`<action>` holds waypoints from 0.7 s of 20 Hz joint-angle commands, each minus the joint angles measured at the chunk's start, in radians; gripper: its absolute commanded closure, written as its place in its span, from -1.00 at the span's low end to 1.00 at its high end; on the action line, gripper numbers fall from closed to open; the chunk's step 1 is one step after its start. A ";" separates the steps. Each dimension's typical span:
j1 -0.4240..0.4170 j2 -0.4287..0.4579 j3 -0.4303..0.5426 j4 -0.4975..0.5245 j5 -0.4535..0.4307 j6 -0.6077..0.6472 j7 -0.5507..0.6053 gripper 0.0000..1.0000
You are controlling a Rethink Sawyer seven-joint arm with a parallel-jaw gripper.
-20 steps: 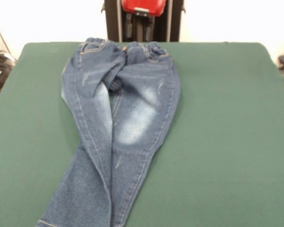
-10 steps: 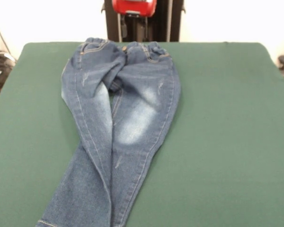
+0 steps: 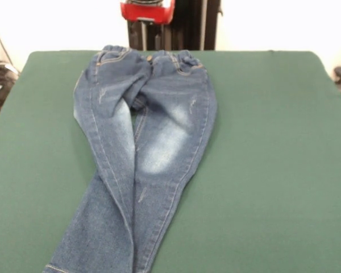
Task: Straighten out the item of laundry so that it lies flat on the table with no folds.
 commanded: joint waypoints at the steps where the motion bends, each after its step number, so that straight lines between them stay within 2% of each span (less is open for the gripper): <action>1: 0.012 0.026 0.105 -0.164 -0.047 0.126 -0.047 -1.00; 14: -0.046 0.061 0.158 -0.261 -0.123 0.136 -0.095 -1.00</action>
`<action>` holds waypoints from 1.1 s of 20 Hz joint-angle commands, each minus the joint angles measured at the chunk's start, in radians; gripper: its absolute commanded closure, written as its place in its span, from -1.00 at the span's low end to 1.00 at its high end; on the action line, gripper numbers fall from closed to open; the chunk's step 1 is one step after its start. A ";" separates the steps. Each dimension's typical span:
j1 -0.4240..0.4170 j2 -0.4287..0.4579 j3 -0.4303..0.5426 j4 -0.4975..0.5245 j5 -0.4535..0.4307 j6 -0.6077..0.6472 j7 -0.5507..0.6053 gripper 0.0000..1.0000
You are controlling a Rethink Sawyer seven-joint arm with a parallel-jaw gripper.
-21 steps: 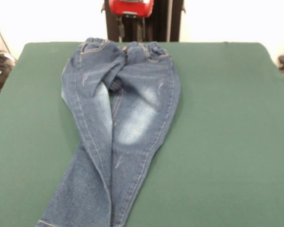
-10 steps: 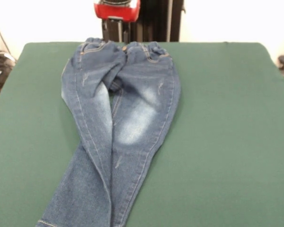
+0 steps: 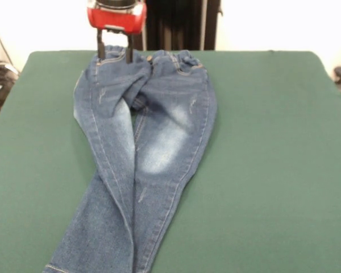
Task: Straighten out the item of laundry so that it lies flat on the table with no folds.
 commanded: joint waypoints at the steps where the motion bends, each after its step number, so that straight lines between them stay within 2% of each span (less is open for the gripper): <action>1: -0.009 0.061 0.149 -0.106 -0.062 0.110 -0.101 -1.00; 6: -0.019 0.074 0.175 -0.129 -0.101 0.140 -0.126 -1.00; 13: -0.070 0.100 0.276 -0.155 -0.173 0.212 -0.248 -1.00; 22: -0.092 0.113 0.320 -0.175 -0.245 0.224 -0.208 -1.00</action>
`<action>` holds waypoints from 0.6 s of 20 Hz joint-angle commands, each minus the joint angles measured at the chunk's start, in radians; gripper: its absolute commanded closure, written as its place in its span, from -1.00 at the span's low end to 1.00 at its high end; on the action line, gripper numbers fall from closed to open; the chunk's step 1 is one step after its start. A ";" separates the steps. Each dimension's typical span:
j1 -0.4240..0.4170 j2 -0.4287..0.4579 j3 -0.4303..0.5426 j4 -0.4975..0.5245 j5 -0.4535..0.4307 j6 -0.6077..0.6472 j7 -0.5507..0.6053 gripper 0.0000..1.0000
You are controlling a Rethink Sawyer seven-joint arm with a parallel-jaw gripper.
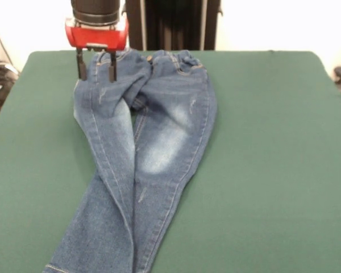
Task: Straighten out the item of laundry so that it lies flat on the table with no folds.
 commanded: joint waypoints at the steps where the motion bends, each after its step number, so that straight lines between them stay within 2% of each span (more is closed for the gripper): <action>1: 0.008 0.075 0.150 -0.034 -0.067 0.108 -0.201 -1.00; 12: -0.001 0.076 0.168 -0.035 -0.092 0.121 -0.163 -1.00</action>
